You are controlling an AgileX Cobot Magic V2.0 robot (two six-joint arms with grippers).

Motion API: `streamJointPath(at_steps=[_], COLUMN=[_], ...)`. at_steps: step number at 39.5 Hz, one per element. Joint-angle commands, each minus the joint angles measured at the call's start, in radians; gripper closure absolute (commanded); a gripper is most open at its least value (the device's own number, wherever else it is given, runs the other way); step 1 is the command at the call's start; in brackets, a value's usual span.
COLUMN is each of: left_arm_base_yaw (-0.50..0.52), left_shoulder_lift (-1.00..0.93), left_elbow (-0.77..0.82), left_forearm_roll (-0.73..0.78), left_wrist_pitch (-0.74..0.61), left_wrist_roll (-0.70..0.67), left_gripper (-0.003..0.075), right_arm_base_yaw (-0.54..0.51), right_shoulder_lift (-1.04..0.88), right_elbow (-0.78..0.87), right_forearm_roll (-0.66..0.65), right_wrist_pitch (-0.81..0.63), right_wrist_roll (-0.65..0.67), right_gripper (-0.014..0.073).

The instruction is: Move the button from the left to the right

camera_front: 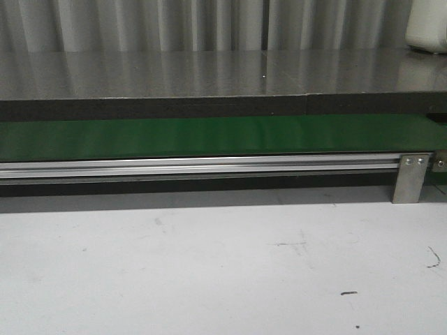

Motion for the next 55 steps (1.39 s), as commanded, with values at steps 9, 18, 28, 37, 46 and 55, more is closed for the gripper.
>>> streamJointPath(at_steps=[9, 18, 28, 37, 46, 55], left_arm_base_yaw=[0.001, 0.001, 0.001, 0.001, 0.001, 0.001], left_shoulder_lift=[-0.019, -0.019, -0.017, -0.017, -0.017, -0.017], left_elbow=[0.029, 0.029, 0.029, 0.029, 0.029, 0.029], left_forearm_roll=[-0.006, -0.006, -0.006, -0.006, -0.006, -0.006], left_wrist_pitch=[-0.078, -0.078, -0.078, -0.078, -0.078, -0.078], left_wrist_roll=[-0.003, -0.003, -0.003, -0.003, -0.003, -0.003], left_gripper=[0.0741, 0.0741, 0.0741, 0.0741, 0.0741, 0.0741], right_arm_base_yaw=[-0.011, -0.02, -0.02, -0.02, -0.02, -0.02], right_shoulder_lift=[-0.047, -0.147, -0.144, -0.144, -0.144, -0.144], right_elbow=[0.179, 0.322, 0.322, 0.322, 0.322, 0.322], right_forearm_roll=[-0.004, -0.003, -0.003, -0.003, -0.003, -0.003], right_wrist_pitch=[-0.227, -0.198, -0.193, -0.193, -0.193, -0.193], right_wrist_roll=[-0.007, -0.006, -0.005, -0.005, -0.005, -0.005], right_gripper=[0.0662, 0.0662, 0.0662, 0.0662, 0.0662, 0.0662])
